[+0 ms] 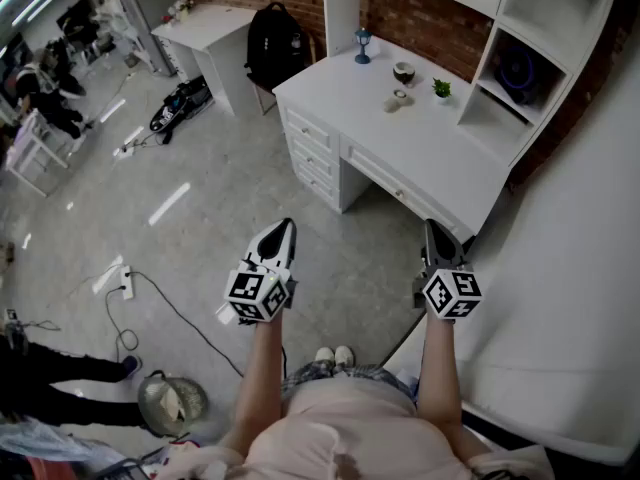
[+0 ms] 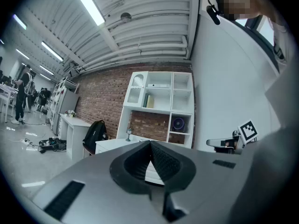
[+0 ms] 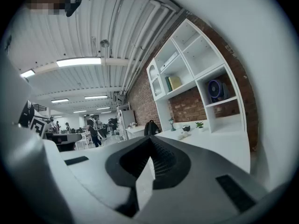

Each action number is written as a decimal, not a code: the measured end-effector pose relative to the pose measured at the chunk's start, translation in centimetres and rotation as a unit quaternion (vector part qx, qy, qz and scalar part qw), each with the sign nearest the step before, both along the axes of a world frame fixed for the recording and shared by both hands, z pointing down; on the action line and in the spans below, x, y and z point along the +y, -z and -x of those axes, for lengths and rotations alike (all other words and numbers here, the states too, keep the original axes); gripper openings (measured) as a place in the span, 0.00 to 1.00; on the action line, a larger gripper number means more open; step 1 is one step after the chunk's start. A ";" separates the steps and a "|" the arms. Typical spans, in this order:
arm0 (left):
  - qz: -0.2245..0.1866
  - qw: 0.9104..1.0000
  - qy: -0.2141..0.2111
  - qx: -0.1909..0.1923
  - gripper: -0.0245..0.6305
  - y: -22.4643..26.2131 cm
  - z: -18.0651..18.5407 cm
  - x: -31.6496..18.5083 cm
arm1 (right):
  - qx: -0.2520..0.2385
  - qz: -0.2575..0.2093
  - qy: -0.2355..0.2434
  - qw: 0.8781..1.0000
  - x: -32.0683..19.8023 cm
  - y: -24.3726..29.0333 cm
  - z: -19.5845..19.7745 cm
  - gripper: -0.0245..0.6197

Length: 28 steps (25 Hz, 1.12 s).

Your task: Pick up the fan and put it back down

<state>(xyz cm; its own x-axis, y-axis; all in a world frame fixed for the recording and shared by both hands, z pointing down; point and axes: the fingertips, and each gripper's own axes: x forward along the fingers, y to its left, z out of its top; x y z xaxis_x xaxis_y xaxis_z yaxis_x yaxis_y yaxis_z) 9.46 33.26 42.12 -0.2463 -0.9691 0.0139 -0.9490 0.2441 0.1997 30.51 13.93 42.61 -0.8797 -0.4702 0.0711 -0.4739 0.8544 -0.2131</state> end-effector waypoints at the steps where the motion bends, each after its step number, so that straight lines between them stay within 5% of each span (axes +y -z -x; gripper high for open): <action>1: 0.000 1.000 0.000 0.000 0.08 0.0 0.0 -0.1 | -0.001 0.001 0.000 1.000 0.0 0.0 0.0 0.06; 14: 0.002 1.000 -0.010 0.008 0.08 -0.3 0.6 -0.6 | -0.011 0.006 -0.006 1.000 0.3 0.6 0.6 0.06; 28: 0.007 1.000 -0.013 0.019 0.08 -1.4 2.1 -0.5 | -0.073 0.038 -0.009 0.997 0.4 1.5 1.4 0.06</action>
<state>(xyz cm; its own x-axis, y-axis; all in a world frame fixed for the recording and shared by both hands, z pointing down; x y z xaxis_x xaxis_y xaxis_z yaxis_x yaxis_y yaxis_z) 7.32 32.78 43.56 -0.2197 -0.9749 0.0364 -0.9468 0.2221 0.2328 29.06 14.32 41.15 -0.8751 -0.4835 -0.0220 -0.4474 0.8255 -0.3441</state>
